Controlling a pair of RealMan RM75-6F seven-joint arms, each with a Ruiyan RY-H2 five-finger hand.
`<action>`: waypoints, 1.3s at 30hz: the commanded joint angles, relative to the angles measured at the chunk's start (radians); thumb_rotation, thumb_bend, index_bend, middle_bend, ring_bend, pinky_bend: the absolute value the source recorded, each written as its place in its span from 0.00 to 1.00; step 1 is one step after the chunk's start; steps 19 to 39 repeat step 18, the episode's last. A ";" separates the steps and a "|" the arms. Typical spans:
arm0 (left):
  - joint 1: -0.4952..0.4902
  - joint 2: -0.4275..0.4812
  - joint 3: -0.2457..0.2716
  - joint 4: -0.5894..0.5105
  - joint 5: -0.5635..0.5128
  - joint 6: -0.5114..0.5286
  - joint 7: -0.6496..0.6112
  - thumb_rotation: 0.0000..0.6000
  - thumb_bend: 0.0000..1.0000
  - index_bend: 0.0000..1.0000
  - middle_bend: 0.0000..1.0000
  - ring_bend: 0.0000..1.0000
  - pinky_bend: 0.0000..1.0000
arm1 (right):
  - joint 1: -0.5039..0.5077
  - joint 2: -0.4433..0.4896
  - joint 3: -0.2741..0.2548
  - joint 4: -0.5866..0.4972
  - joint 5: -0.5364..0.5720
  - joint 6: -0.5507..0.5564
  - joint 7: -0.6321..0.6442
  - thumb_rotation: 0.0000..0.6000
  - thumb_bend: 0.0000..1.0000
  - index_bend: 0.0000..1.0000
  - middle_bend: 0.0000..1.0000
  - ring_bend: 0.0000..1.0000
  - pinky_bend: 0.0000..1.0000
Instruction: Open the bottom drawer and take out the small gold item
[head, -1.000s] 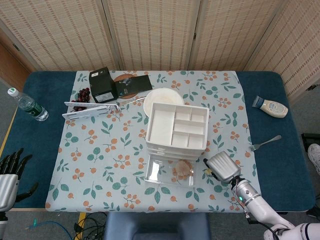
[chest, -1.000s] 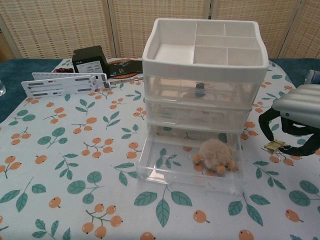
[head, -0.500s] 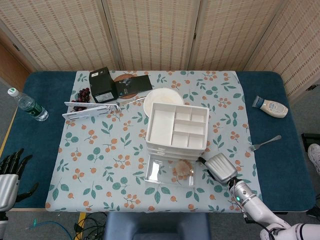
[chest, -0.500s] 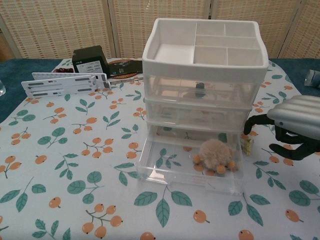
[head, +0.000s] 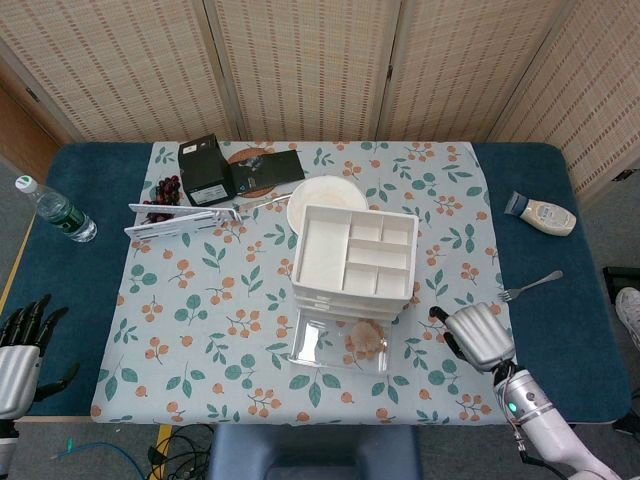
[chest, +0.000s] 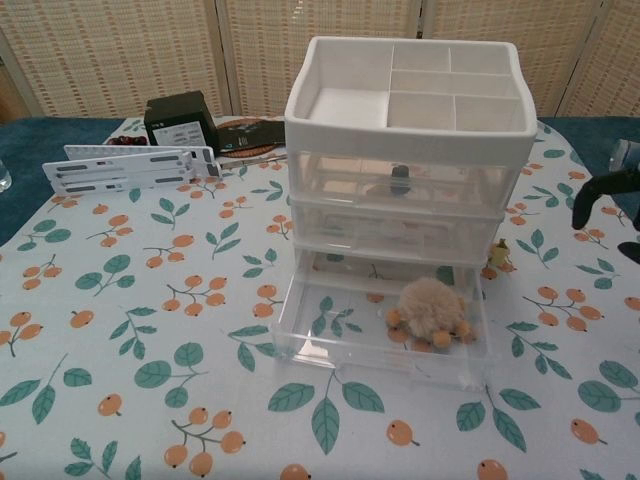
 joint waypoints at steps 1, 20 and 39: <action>-0.003 -0.004 -0.001 0.001 -0.001 -0.003 0.002 1.00 0.25 0.14 0.00 0.03 0.07 | -0.065 0.073 0.013 -0.037 -0.014 0.082 0.052 1.00 0.50 0.44 0.91 1.00 1.00; -0.025 -0.024 -0.010 -0.034 0.015 -0.002 0.035 1.00 0.25 0.14 0.00 0.03 0.07 | -0.240 0.149 0.026 0.022 -0.074 0.216 0.248 1.00 0.50 0.30 0.37 0.32 0.40; -0.025 -0.024 -0.010 -0.034 0.015 -0.002 0.035 1.00 0.25 0.14 0.00 0.03 0.07 | -0.240 0.149 0.026 0.022 -0.074 0.216 0.248 1.00 0.50 0.30 0.37 0.32 0.40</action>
